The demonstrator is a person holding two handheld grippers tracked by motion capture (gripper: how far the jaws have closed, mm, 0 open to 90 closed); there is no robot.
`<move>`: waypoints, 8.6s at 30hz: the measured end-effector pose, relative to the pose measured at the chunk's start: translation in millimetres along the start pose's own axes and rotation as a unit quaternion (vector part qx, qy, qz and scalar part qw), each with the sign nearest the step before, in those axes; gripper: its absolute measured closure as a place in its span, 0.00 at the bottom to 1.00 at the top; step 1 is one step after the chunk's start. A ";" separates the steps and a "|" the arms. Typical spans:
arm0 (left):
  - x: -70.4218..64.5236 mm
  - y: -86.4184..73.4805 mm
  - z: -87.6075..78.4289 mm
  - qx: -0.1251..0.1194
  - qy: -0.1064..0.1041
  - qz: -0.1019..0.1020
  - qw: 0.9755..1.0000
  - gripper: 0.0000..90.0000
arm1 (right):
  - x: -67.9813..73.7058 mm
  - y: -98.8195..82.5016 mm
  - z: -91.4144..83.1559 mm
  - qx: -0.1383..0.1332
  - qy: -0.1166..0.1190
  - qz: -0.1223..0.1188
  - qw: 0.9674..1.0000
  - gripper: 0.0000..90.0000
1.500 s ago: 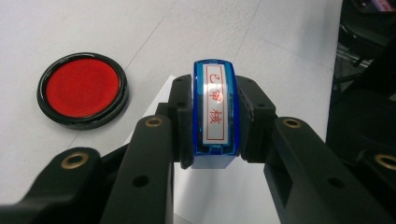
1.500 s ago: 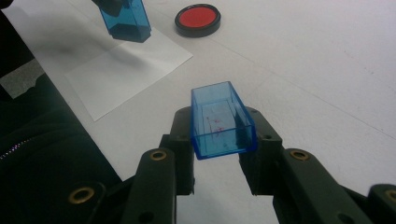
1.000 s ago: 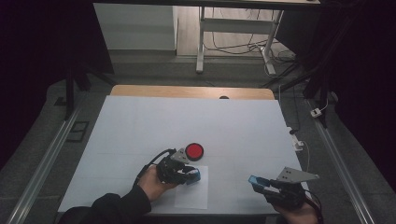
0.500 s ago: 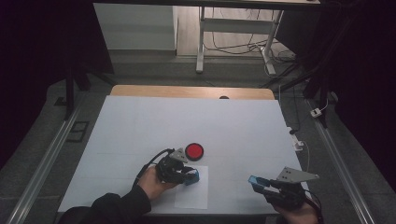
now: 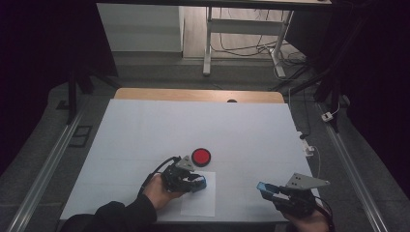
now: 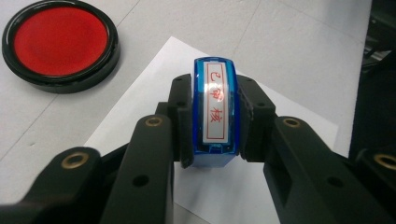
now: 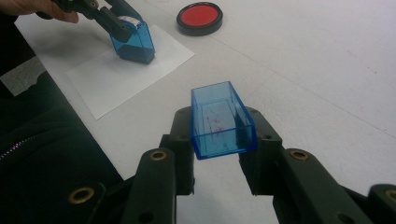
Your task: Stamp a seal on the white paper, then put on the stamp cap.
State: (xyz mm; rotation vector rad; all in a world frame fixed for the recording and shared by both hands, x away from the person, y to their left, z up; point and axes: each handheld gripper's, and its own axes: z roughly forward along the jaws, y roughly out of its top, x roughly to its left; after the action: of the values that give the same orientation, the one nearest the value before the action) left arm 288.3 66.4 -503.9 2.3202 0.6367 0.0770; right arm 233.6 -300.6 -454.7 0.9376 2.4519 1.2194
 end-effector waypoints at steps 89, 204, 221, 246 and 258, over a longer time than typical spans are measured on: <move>10.5 12.5 -37.3 -0.042 -0.032 0.021 0.998 0.78 | 0.2 -0.6 0.3 0.003 0.004 -0.002 1.000 0.76; 9.0 17.8 -73.7 -0.116 -0.087 0.120 0.982 0.78 | 27.8 54.7 79.0 -0.018 0.169 -0.087 0.982 0.76; 7.8 19.2 -75.1 -0.123 -0.094 0.139 0.978 0.78 | 36.0 65.4 104.9 -0.018 0.212 -0.107 0.971 0.76; 6.1 22.1 -74.5 -0.141 -0.111 0.165 0.970 0.78 | 46.3 73.6 127.6 -0.019 0.240 -0.124 0.963 0.76; 5.4 22.8 -73.2 -0.154 -0.127 0.179 0.963 0.78 | 48.6 75.5 128.5 -0.021 0.245 -0.127 0.961 0.76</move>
State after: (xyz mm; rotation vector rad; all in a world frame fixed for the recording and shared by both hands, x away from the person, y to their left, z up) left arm 285.8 100.9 -435.3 2.0685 0.0655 0.0412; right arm 290.8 -155.7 -472.3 0.3119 2.7834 1.5421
